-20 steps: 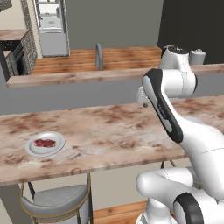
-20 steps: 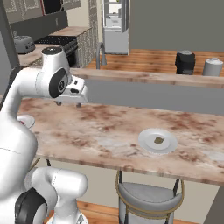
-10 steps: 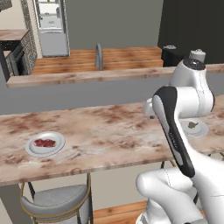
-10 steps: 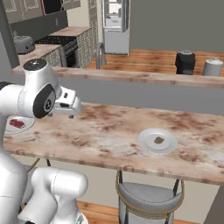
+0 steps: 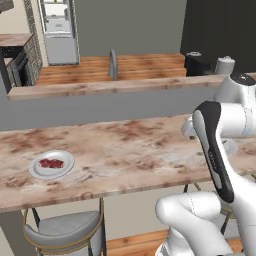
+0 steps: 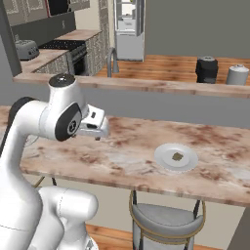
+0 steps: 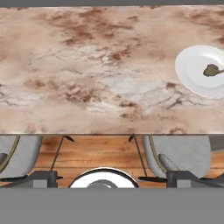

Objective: Transport the steak and garlic to the fridge. Place the steak on the rack containing meat and place the garlic on the rack containing the vegetable, ensuring meats and vegetables are on different racks.

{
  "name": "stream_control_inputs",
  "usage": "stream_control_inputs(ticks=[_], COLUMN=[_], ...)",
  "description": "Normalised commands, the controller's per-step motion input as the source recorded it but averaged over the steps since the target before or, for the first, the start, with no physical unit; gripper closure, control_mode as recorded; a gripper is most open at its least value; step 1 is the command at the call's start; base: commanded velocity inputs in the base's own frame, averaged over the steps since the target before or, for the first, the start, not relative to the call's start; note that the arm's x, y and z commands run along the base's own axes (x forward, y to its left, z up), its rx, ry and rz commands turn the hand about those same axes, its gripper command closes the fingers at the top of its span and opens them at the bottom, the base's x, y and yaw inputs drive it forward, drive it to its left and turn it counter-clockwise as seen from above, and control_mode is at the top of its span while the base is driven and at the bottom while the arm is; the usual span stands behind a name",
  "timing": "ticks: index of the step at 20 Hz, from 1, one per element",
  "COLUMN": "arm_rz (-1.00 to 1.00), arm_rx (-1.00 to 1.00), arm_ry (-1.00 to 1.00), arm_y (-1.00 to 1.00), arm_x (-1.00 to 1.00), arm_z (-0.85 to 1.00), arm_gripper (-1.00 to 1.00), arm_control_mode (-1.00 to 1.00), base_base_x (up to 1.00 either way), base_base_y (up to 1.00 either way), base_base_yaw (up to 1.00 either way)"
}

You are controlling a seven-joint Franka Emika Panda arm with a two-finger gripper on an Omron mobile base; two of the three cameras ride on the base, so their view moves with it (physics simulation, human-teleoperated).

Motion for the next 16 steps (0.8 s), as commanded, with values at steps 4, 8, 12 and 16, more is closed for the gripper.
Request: stream_control_inputs(ticks=[4,8,12,16], arm_rz=[-0.31,-0.43,-0.47,-0.36], arm_rx=[0.0,0.0,0.0,0.0], arm_ry=[0.22,0.25,0.27,0.27], arm_y=[-0.77,-0.77,-0.75,-0.83], arm_x=[0.21,0.18,0.19,0.25], arm_z=[-0.18,-0.23,-0.23,-0.17], arm_gripper=[-1.0,-1.0,-1.0,-1.0], arm_control_mode=[-1.0,-1.0,-1.0,-1.0], base_base_x=[0.0,0.0,0.0,0.0], base_base_y=[0.0,0.0,0.0,0.0], base_base_yaw=[0.0,0.0,0.0,0.0])
